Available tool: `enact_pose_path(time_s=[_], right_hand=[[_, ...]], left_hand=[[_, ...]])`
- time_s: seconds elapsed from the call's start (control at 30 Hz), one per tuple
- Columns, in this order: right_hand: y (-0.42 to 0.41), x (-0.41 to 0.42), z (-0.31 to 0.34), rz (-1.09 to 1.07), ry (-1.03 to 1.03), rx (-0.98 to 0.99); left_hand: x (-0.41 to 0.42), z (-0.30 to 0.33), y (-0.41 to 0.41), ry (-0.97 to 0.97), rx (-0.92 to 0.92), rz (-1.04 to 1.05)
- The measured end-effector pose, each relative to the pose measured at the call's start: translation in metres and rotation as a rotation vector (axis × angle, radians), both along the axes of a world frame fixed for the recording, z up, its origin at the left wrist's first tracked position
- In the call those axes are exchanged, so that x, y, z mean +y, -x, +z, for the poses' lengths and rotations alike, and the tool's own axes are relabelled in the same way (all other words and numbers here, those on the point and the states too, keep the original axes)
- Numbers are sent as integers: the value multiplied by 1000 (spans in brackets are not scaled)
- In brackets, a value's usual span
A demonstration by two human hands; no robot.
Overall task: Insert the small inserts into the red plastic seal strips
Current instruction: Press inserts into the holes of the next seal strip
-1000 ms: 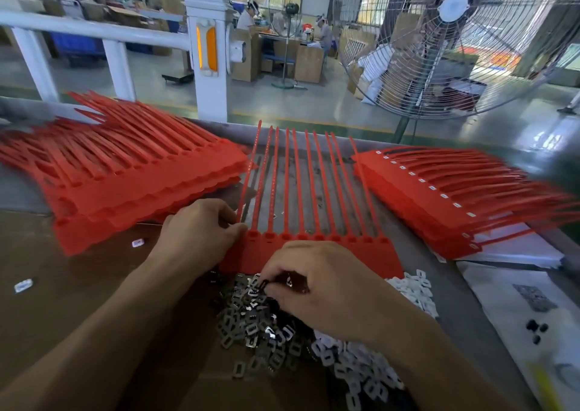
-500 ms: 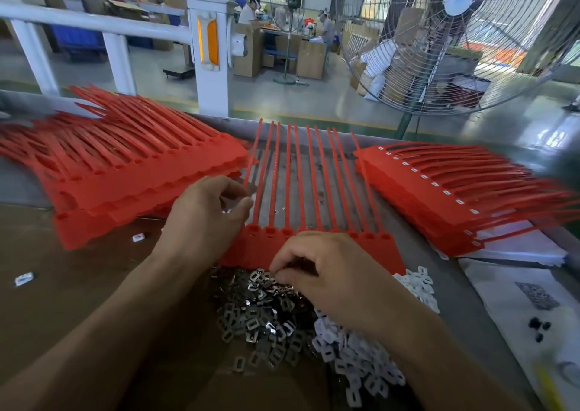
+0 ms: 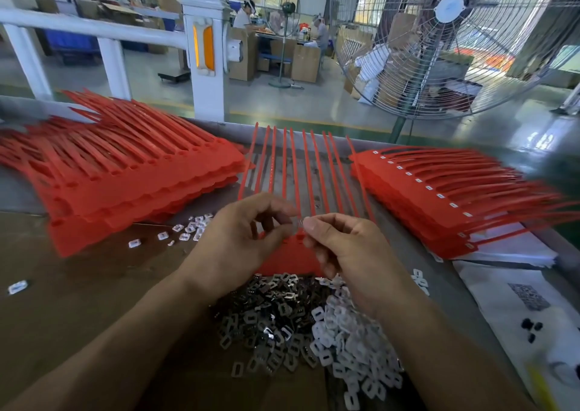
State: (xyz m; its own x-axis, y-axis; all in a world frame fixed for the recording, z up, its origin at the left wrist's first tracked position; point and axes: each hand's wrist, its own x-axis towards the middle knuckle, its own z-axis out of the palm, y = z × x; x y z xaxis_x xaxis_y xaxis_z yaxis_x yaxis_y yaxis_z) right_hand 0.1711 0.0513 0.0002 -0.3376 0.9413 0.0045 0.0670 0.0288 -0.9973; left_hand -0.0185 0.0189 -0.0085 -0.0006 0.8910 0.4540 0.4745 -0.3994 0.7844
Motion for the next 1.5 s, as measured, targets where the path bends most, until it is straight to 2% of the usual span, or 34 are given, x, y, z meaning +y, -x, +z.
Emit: enact_pose_path(time_s=[0.17,0.8,0.93,1.07,1.2,1.5], right_hand=[[0,4,-4,48,-22,-25],[-6,5,-1,97,-56,-57],[-5,5,-1,37,-73,-34],[-7,6,-3,-95,-210,-215],[-8,6,-4,-124,-254,-346],[-7,7,-7,-111,-268,-461]], left_hand=[[1,-3,-1,-107,157,-1],[-1,3,2,-203,256,-29],[-1,5,4,-206,270,-2],[8,4,27,-56,265,208],[13,1,52,141,259,408],[14,0,61,328,345,413]])
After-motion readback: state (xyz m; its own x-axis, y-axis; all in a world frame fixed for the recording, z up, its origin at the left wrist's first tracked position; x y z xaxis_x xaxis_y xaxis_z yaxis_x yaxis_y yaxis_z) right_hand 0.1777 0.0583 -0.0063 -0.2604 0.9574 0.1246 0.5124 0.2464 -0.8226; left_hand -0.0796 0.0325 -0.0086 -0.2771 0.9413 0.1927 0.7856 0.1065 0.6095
